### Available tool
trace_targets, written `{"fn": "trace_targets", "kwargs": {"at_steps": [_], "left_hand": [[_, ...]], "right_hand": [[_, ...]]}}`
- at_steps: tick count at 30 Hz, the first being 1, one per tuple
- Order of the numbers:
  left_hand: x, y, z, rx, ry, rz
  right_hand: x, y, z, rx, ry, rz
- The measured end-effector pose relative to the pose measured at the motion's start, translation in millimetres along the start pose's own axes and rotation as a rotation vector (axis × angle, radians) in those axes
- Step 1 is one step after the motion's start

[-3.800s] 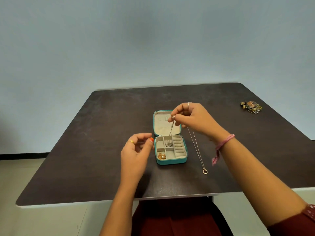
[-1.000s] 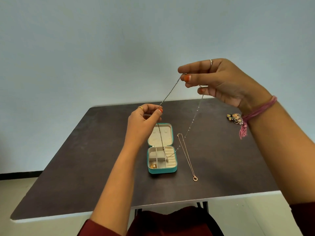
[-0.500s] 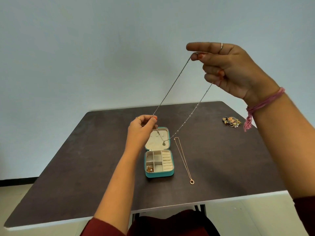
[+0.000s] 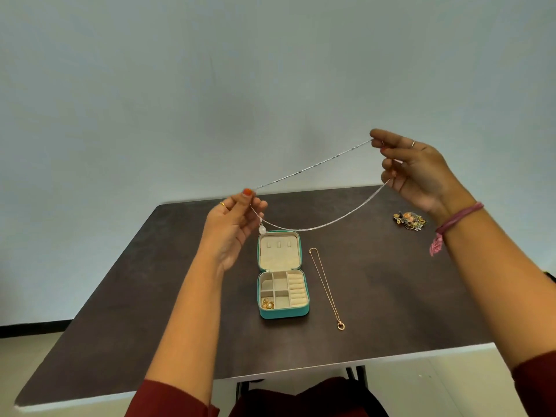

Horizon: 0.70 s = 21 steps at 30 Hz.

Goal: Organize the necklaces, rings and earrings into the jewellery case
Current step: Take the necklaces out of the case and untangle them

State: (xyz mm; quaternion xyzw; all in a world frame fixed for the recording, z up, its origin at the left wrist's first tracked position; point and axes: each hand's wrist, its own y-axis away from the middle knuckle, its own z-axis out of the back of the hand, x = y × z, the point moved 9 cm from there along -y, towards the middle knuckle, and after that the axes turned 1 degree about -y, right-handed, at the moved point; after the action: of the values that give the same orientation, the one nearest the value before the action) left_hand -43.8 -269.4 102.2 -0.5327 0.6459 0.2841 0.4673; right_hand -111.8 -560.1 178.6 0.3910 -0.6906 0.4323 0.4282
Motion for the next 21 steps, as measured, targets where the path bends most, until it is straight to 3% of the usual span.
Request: {"fn": "trace_targets", "kwargs": {"at_steps": [5, 12, 17, 21], "left_hand": [[-42, -8, -13, 0.027, 0.046, -0.109], [-92, -6, -60, 0.186, -0.165, -0.22], [-103, -6, -81, 0.232, -0.354, -0.265], [-107, -4, -93, 0.293, -0.423, -0.276]], "right_hand": [[-43, 3, 19, -0.091, -0.103, -0.105], [-119, 14, 19, -0.038, 0.064, -0.313], [-140, 23, -1, 0.136, 0.375, -0.366], [-141, 30, -28, 0.438, 0.772, -0.38]]}}
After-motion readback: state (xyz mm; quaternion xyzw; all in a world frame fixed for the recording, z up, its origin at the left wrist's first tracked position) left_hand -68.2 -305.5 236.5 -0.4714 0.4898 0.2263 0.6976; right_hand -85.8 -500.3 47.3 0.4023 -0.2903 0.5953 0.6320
